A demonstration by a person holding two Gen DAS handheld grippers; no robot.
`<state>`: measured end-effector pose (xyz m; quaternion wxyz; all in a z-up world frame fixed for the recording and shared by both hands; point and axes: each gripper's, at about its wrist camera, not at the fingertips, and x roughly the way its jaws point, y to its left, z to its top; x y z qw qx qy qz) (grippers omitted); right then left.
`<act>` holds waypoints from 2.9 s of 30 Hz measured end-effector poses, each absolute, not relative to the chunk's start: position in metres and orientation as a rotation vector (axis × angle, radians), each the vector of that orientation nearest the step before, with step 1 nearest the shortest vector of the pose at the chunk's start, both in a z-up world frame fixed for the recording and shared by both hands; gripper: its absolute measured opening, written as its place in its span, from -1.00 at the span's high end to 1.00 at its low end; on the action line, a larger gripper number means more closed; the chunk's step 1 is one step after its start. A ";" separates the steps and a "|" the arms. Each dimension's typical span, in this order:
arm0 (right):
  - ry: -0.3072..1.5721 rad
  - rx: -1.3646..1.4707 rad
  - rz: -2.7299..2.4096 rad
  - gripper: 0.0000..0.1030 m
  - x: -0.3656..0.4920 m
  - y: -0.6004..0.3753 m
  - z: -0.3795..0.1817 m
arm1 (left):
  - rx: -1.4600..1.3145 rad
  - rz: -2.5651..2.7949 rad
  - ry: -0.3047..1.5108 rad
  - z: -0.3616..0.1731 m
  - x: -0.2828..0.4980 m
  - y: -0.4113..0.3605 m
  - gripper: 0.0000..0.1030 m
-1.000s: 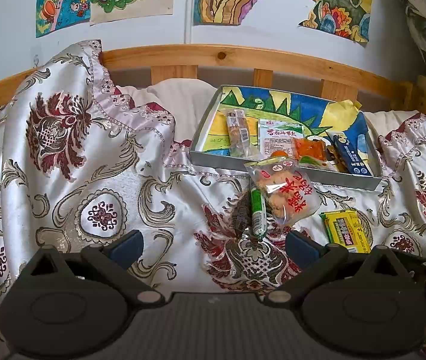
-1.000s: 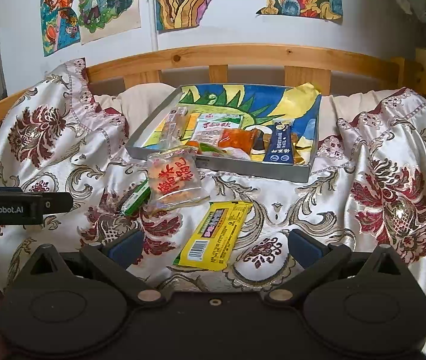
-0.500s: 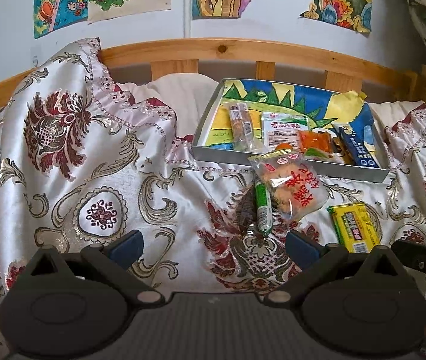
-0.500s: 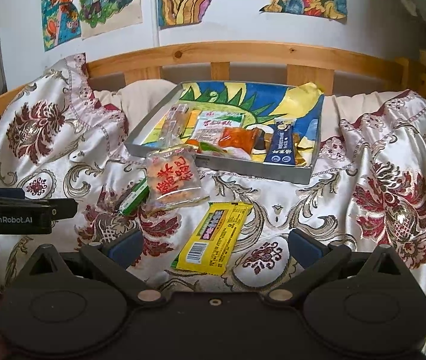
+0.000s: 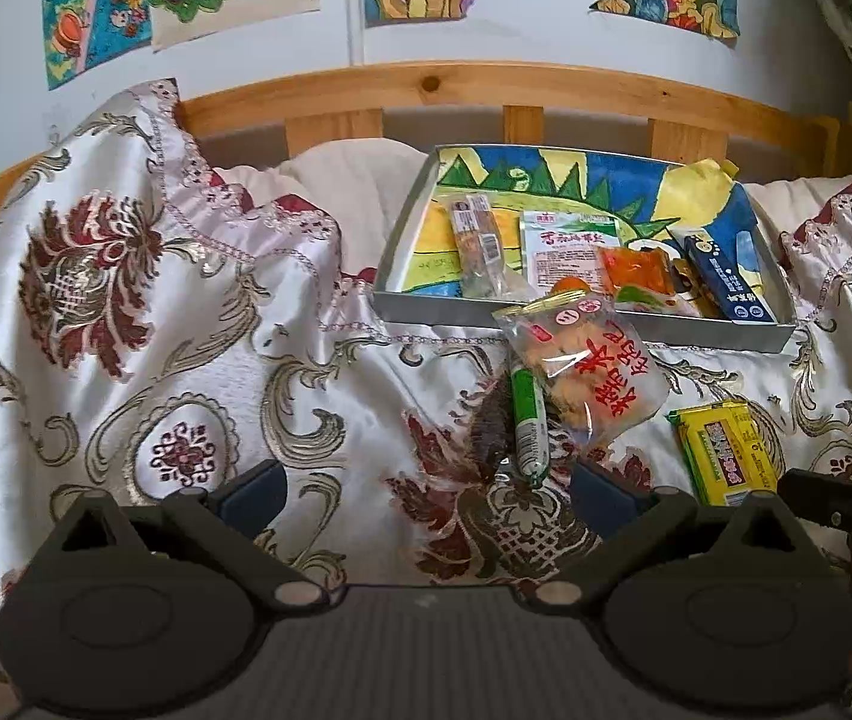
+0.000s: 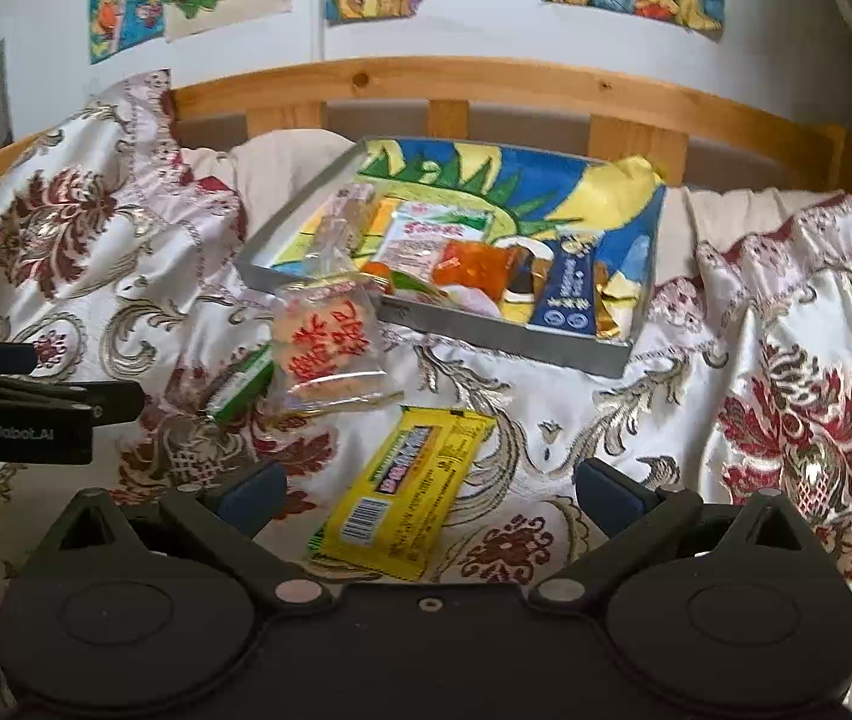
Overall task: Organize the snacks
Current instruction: 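Move the right tool toward the yellow wafer bar beside the bread bag, then grasp the yellow wafer bar with the right tool while the left tool grasps the green stick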
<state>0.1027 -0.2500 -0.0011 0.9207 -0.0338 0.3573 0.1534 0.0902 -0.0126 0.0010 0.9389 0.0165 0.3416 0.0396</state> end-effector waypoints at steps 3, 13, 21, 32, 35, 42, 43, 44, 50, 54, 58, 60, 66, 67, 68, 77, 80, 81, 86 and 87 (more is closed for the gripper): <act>0.750 -0.054 0.304 -0.99 0.106 -0.252 -0.005 | 0.033 0.051 0.697 -0.001 0.095 -0.014 -0.99; 0.774 -0.078 0.315 -0.99 0.117 -0.241 -0.019 | 0.070 0.038 0.716 -0.005 0.113 -0.013 -0.99; 0.775 -0.182 0.319 -0.96 0.132 -0.218 -0.037 | 0.027 0.016 0.747 -0.015 0.127 -0.002 -0.99; 0.821 -0.210 0.355 -0.72 0.127 -0.212 -0.055 | 0.010 -0.077 0.770 -0.027 0.141 -0.016 -0.99; 0.804 -0.225 0.375 -0.60 0.129 -0.210 -0.058 | 0.005 -0.088 0.775 -0.029 0.147 -0.021 -0.99; 0.754 -0.223 0.399 -0.16 0.140 -0.214 -0.060 | -0.004 -0.143 0.766 -0.031 0.156 -0.031 -0.94; 0.749 -0.217 0.402 -0.13 0.142 -0.215 -0.060 | -0.008 -0.142 0.771 -0.032 0.158 -0.031 -0.88; 0.746 -0.212 0.405 -0.11 0.145 -0.216 -0.059 | -0.018 -0.140 0.778 -0.034 0.159 -0.030 -0.85; 0.748 -0.193 0.407 -0.10 0.148 -0.218 -0.059 | -0.083 -0.130 0.799 -0.038 0.162 -0.016 -0.55; 0.747 -0.190 0.408 -0.10 0.146 -0.218 -0.059 | -0.068 -0.148 0.794 -0.037 0.161 -0.017 -0.24; 0.745 -0.190 0.410 -0.10 0.145 -0.217 -0.059 | -0.046 -0.183 0.805 -0.038 0.165 -0.023 0.09; 0.744 -0.187 0.411 -0.10 0.145 -0.218 -0.058 | -0.011 -0.188 0.814 -0.039 0.167 -0.027 0.15; 0.747 -0.183 0.412 -0.10 0.145 -0.219 -0.057 | -0.019 -0.161 0.835 -0.039 0.172 -0.028 0.39; 0.748 -0.182 0.412 -0.10 0.145 -0.219 -0.056 | -0.014 -0.151 0.842 -0.039 0.171 -0.028 0.57; 0.746 -0.182 0.414 -0.10 0.145 -0.219 -0.057 | -0.007 -0.144 0.846 -0.040 0.171 -0.028 0.62; 0.754 -0.198 0.421 -0.09 0.140 -0.217 -0.054 | -0.044 -0.145 0.896 -0.035 0.153 -0.026 0.64; 0.760 -0.205 0.424 -0.09 0.138 -0.216 -0.052 | -0.061 -0.149 0.928 -0.035 0.139 -0.027 0.64; 0.763 -0.207 0.426 -0.09 0.137 -0.216 -0.051 | -0.065 -0.151 0.938 -0.035 0.136 -0.027 0.64; 0.770 -0.222 0.437 -0.09 0.130 -0.213 -0.049 | -0.036 -0.150 0.953 -0.039 0.128 -0.029 0.52; 0.770 -0.227 0.437 -0.09 0.130 -0.212 -0.049 | -0.036 -0.144 0.953 -0.039 0.129 -0.029 0.48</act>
